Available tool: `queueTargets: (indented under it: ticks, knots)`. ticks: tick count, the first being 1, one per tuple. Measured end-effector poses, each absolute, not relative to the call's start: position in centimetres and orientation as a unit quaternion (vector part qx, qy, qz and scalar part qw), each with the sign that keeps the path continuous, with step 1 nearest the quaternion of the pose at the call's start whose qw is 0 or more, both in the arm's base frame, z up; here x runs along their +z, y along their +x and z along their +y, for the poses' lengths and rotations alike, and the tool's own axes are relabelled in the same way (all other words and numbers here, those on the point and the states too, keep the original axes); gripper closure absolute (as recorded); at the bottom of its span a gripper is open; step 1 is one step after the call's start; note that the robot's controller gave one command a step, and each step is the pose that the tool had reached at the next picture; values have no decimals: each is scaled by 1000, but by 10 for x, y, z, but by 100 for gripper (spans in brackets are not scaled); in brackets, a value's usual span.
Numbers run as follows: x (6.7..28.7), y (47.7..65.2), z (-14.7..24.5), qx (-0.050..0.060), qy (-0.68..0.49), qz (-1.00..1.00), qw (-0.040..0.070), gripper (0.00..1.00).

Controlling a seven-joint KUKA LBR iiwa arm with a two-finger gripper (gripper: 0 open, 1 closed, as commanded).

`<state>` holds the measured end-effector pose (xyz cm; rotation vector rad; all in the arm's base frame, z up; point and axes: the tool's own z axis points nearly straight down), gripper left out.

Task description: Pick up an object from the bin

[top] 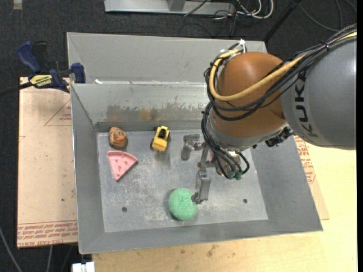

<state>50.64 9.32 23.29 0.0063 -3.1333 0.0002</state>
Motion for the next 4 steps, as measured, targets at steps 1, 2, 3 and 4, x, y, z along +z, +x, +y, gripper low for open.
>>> queueTargets:
  ticks: [1, 2, 3, 4]
  knots:
    - [237, 508, 93, -1, 0, -1000, 0, 0]
    - [188, 498, 86, -1, 29, -1000, -3, 0]
    - [128, 500, 76, -1, 58, -998, -2, 0]
    - [101, 497, 79, 0, -1, -1000, 2, 0]
